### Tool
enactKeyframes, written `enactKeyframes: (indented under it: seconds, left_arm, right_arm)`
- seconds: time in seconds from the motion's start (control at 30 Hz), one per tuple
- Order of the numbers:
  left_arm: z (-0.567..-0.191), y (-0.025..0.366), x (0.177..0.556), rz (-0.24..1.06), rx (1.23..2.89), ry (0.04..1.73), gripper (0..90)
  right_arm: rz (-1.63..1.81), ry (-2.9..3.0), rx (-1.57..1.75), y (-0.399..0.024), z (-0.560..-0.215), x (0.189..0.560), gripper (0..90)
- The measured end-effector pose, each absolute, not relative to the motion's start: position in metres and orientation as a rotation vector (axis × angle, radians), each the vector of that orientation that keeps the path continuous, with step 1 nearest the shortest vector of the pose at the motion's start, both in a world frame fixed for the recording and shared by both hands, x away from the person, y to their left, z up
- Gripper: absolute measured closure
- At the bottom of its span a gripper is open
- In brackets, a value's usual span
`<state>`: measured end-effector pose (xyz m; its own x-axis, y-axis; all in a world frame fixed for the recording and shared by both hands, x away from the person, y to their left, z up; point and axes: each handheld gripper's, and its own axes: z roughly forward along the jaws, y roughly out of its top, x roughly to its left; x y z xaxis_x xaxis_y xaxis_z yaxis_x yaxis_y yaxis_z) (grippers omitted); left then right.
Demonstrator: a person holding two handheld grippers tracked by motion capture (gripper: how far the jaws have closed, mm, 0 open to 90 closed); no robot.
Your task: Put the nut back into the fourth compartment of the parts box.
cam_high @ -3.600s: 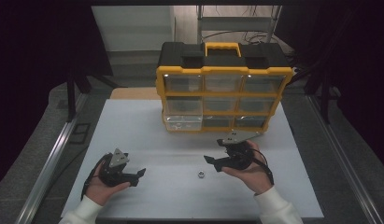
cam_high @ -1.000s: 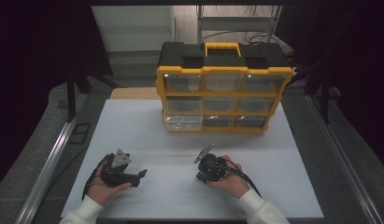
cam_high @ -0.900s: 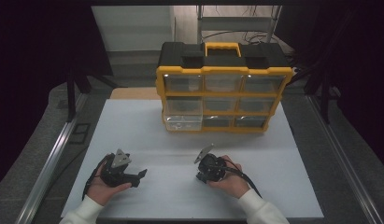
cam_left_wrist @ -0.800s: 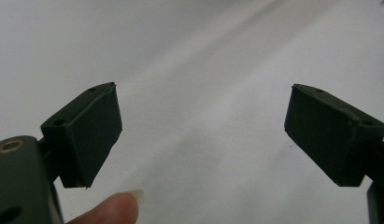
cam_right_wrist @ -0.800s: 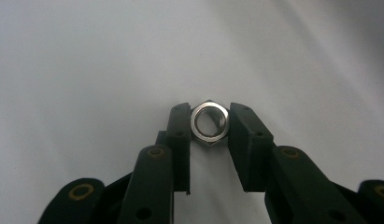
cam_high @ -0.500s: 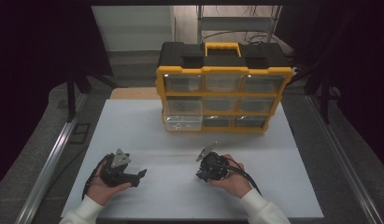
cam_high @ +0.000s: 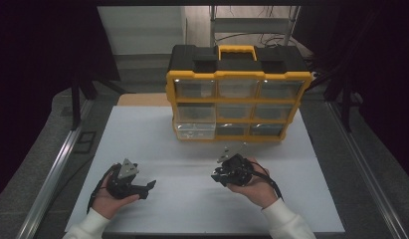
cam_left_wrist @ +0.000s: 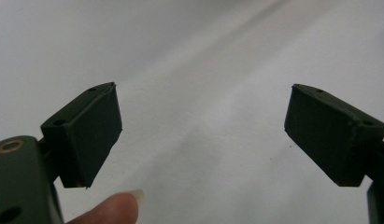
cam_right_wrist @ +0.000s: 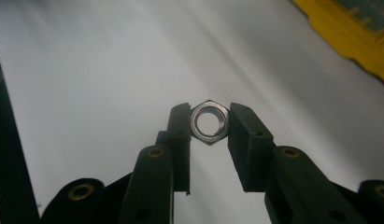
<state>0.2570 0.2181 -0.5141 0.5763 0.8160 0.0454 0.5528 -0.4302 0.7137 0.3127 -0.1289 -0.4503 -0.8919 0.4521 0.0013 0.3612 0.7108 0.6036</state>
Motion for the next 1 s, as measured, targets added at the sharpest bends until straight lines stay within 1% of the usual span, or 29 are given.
enactKeyframes:
  seconds: [0.73, 1.0]
  left_arm:
    - [-0.515, 0.218, 0.257, 0.513, 2.139, 1.091, 11.9]
    - [-0.515, 0.218, 0.257, 0.513, 2.139, 1.093, 11.9]
  right_arm:
    - [1.128, 2.654, 0.665, -0.131, -0.409, 0.313, 70.7]
    - [1.155, 2.625, 0.676, -0.132, -0.401, 0.313, 70.8]
